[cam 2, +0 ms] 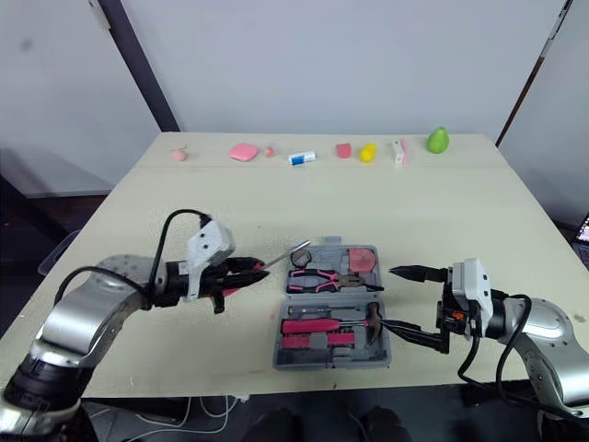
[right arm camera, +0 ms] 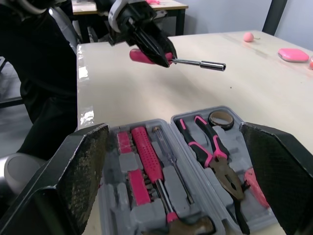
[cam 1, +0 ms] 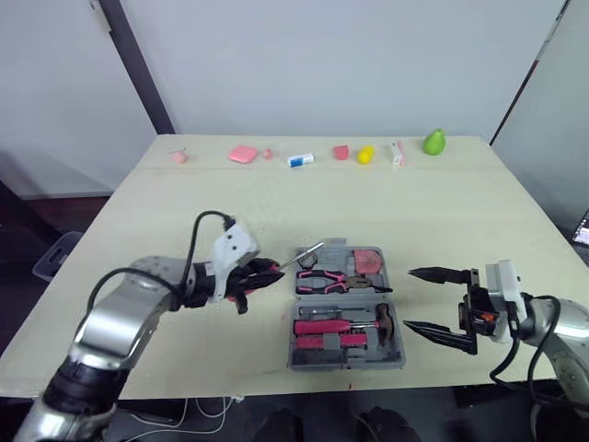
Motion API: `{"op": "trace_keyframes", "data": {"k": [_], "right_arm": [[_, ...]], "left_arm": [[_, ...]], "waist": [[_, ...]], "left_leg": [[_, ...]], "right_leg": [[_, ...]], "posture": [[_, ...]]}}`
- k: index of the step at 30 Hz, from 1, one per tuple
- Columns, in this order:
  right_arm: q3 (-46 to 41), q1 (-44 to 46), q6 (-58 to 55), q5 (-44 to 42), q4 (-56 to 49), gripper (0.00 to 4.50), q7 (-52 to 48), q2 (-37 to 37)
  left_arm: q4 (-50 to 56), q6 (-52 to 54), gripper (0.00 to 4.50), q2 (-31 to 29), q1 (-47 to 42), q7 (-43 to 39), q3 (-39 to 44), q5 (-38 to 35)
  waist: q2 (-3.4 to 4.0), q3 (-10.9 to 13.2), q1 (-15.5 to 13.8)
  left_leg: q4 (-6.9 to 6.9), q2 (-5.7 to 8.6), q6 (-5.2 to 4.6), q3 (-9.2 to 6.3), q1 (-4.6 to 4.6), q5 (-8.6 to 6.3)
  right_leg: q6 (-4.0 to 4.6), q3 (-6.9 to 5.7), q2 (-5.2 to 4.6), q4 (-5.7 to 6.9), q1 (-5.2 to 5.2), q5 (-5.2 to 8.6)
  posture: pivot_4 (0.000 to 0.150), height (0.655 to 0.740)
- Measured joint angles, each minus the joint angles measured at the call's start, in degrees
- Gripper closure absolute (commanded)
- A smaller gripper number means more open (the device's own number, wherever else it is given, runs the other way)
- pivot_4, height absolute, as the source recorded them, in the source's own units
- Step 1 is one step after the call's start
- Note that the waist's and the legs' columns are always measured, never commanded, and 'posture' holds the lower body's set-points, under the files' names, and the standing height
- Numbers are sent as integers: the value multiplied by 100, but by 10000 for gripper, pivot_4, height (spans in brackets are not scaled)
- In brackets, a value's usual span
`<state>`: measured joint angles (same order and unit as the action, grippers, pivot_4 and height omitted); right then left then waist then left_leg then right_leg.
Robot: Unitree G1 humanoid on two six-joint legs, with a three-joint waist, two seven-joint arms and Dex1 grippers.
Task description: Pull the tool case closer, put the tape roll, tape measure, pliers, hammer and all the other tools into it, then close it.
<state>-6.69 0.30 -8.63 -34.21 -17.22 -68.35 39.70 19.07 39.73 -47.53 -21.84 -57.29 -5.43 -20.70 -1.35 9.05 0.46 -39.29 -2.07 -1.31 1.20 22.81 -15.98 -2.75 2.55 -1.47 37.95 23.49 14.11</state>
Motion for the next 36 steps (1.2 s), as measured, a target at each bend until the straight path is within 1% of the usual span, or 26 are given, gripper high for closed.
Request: {"op": "trace_keyframes", "data": {"k": [1, 5, 6, 9, 14, 21, 26, 32, 36], "right_arm": [[-49, -22, 7, -5, -1, 0, 2, 6], [-93, -138, 19, 1, 6, 0, 16, 5], [-130, -189, 20, -1, 11, 0, 18, 9], [-257, -327, 20, -9, 9, 0, 8, 68], [-386, -641, 20, -15, 4, 0, -58, 134], [-550, -694, 20, -51, 60, 0, -239, 232], [-547, -627, 13, -56, 269, 0, -382, 238], [-517, -618, 0, -56, 323, 0, -565, 307], [-508, -618, -3, -47, 374, 0, -631, 324]], "left_arm": [[-64, 2, 39852, 4, -299, -304, -282, -13], [-264, -118, 39852, 201, -839, -898, -1102, 93], [-385, -140, 39852, 300, -1042, -1063, -1444, 197], [-529, -129, 39852, 522, -1416, -1286, -2033, 435], [-485, 200, 39852, 589, -1660, -1447, -2657, 726], [-63, 1217, 39852, 657, -1684, -1257, -3239, 956], [218, 1550, 39852, 665, -1650, -1047, -3532, 1075], [370, 1833, 39852, 885, -1375, -599, -3748, 1152], [362, 1934, 39852, 1107, -1361, -343, -3785, 1164]], "waist": [[0, 0, -7], [0, 0, -11], [0, 0, -12], [0, 0, -9], [1, 0, 28], [1, 0, 15], [1, 0, 13], [2, 0, 11], [2, 0, -2]], "left_leg": [[-1, 0, 0, 2, -1, 0], [0, -1, 0, 7, 0, 0], [0, -1, 0, 7, 1, 0], [-1, -3, 0, 7, 1, 0], [-1, -8, -1, 2, -4, 0], [-4, -8, -2, -3, -4, 0], [-4, -8, -2, -6, -4, 0], [-5, -8, -2, -9, -5, 0], [-6, -8, -2, -8, -5, 0]], "right_leg": [[0, 1, 1, 1, 0, 0], [0, 6, 11, 1, 0, 1], [1, 5, 13, 0, 0, 1], [1, 7, 18, 1, 0, 1], [2, 16, 29, 3, 0, 2], [0, 47, 45, 4, 1, 2], [0, 51, 44, 3, 1, 2], [0, 52, 44, 5, 1, 2], [0, 52, 44, 5, 1, 1]], "posture": [[1500, 7400], [1500, 7400], [1500, 7400], [1500, 7400], [1500, 7400], [1500, 7400], [1500, 7400], [1500, 7400], [1500, 7400]]}}
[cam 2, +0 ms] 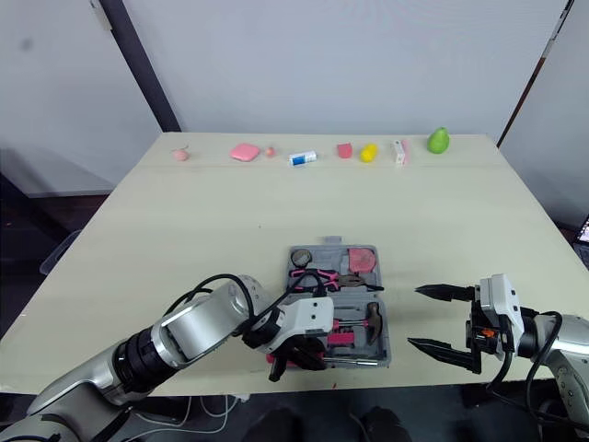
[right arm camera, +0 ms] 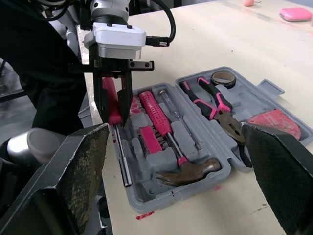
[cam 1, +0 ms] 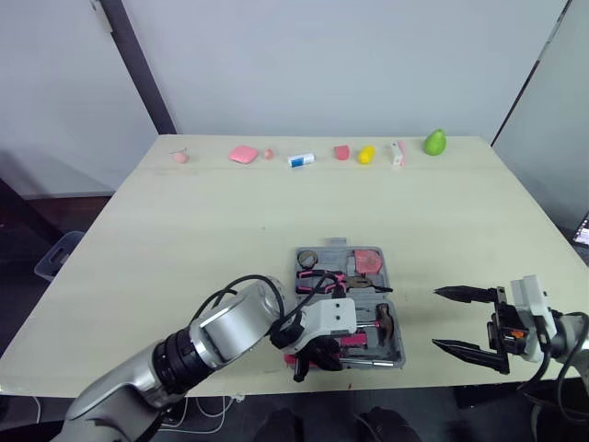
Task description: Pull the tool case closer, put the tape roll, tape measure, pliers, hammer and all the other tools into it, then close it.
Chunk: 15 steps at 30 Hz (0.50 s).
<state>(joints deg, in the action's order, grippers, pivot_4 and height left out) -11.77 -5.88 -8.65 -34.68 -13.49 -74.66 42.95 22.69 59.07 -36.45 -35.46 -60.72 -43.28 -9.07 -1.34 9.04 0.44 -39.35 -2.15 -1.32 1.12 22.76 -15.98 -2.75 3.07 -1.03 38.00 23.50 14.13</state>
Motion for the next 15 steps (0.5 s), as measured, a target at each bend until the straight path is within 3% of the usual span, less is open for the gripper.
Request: {"op": "trace_keyframes", "data": {"k": [15], "right_arm": [[17, -192, 4, 36, -16, 0, 14, 5]], "left_arm": [[-338, -100, 39852, 118, -162, 160, -236, 161]], "waist": [[2, -1, 4]], "left_leg": [[0, 0, 0, 0, -1, 0]], "right_leg": [[0, 1, 1, 1, 0, 0]], "posture": [[1500, 7400]]}}
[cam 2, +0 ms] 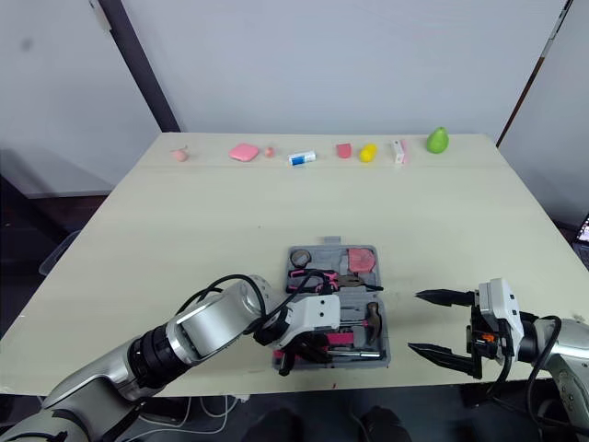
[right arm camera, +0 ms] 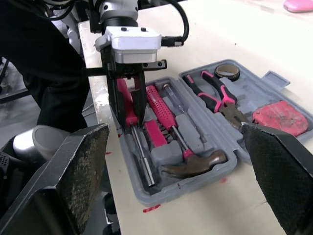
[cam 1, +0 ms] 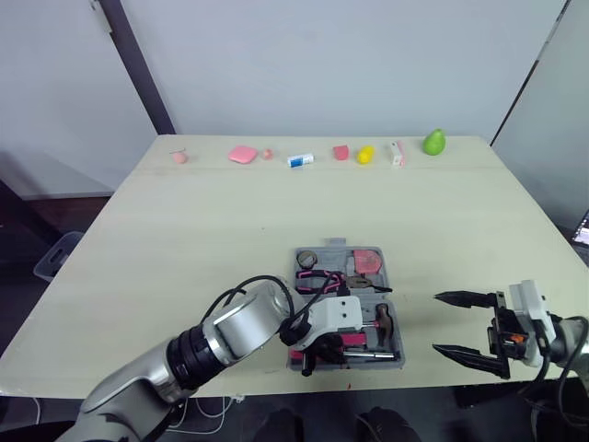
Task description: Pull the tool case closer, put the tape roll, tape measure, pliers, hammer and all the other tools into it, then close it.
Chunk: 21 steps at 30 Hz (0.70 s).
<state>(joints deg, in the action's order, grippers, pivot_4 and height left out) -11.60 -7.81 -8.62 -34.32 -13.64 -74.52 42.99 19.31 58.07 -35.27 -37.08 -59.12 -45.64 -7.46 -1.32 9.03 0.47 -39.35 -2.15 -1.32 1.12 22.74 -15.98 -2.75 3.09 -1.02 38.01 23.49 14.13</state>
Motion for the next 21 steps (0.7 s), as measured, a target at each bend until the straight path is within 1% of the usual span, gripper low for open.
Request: {"op": "trace_keyframes", "data": {"k": [8, 9, 12, 17, 18, 21], "right_arm": [[-13, -102, 13, 0, -123, 0, 30, 0], [-13, -102, 14, 1, -123, 0, 35, 0], [-13, -101, 15, 7, -123, 0, 80, -1], [-13, -101, 21, 34, -132, 0, 126, -10], [-13, -101, 23, 37, -132, 0, 128, -11], [-13, -102, 29, 41, -132, 0, 128, -12]], "left_arm": [[-105, 58, 39852, 173, -7, 42, -2, 27], [-106, 58, 35041, 173, -6, 43, -1, 28], [-111, 36, 26272, 181, -6, 63, 10, 52], [-61, 4, 3044, 178, 35, -115, -19, -102], [-26, -4, 509, 167, 39, -167, -31, -133], [-14, -57, 509, 142, 41, -166, -54, -131]], "waist": [[1, -1, -5], [1, -1, -5], [1, -1, -9], [5, -3, -7], [5, -3, -8], [5, -3, -9]], "left_leg": [[0, 0, 0, 0, 1, 0], [0, 0, 0, 0, 1, 0], [0, 0, 0, 1, 0, 0], [0, 0, 0, 1, -1, 0], [0, 0, 0, 2, -2, 0], [-5, 2, 0, 2, -3, 1]], "right_leg": [[0, 0, 0, -1, 0, 0], [0, 0, 0, -1, 0, 0], [0, 0, -1, -1, 0, 0], [0, 0, 0, 1, 0, 0], [0, 1, 0, 2, -1, 0], [-1, 3, 1, 2, -3, 0]], "posture": [[1500, 7400], [1500, 7400], [1500, 7400], [1500, 7400], [1500, 7400], [1500, 7400]]}}
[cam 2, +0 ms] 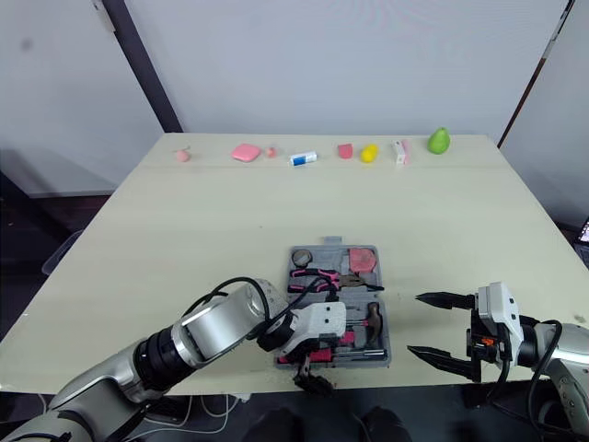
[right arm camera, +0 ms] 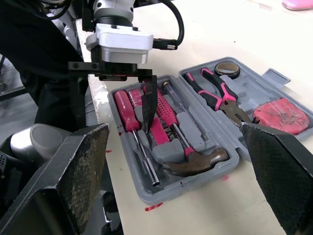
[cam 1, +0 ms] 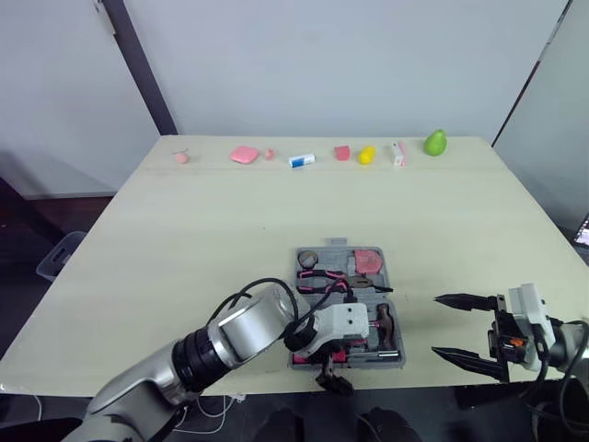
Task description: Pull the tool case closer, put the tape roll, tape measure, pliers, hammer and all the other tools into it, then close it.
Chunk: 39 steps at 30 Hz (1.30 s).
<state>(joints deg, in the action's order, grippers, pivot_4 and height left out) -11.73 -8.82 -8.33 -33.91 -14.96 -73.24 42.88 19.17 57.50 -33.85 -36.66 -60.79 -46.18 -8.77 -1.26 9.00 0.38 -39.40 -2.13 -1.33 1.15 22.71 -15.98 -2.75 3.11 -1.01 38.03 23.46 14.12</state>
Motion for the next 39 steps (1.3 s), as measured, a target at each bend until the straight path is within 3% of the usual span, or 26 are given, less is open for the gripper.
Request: {"op": "trace_keyframes", "data": {"k": [8, 11, 14, 18, 19, 27, 39], "right_arm": [[0, -31, 45, 24, 0, 0, 2, -1], [0, -30, 85, 28, 6, 0, 2, -1], [-1, -27, 105, 29, 18, 0, 0, -1], [-1, -25, 124, 37, 38, 0, 1, -1], [-1, -24, 129, 39, 38, 0, 1, -1], [-4, -12, 156, 48, 40, 0, 3, 1], [-101, -106, 152, 45, 21, 0, 8, 40]], "left_arm": [[11, -83, 509, 31, -37, -32, 457, -273], [-1, -517, 9339, 97, 17, -60, 912, -473], [-85, -826, 21731, 107, 71, -139, 1263, -628], [-708, -2006, 40967, 258, 413, -687, 1776, -988], [-798, -2103, 43207, 296, 439, -724, 1832, -1019], [-2282, -4150, 43207, 294, 806, -1674, 1805, -678], [-3405, -5638, 43207, 479, 1140, -2024, 1632, -25]], "waist": [[0, 0, 2], [0, 0, 3], [0, 0, 5], [3, -1, 12], [3, -1, 11], [3, -1, 13], [8, -5, 0]], "left_leg": [[0, 0, 0, -3, 3, 0], [0, 0, 0, -3, 3, 0], [0, -1, 0, -2, 2, 0], [1, -1, 0, 1, 1, 0], [1, -1, 0, 2, 1, 0], [1, 0, 0, 11, 3, 0], [1, -1, 0, 9, 1, 0]], "right_leg": [[0, 1, 0, -1, 1, 0], [0, 1, 0, -2, 1, 0], [0, 1, 0, -1, 1, 0], [1, 1, 0, -1, 1, 0], [1, 1, 0, -1, 1, 0], [1, 0, 1, -2, 1, 0], [1, 0, 1, -2, -1, 0]], "posture": [[1500, 7400], [1500, 7400], [1500, 7400], [1500, 7400], [1500, 7400], [1500, 7400], [1500, 7400]]}}
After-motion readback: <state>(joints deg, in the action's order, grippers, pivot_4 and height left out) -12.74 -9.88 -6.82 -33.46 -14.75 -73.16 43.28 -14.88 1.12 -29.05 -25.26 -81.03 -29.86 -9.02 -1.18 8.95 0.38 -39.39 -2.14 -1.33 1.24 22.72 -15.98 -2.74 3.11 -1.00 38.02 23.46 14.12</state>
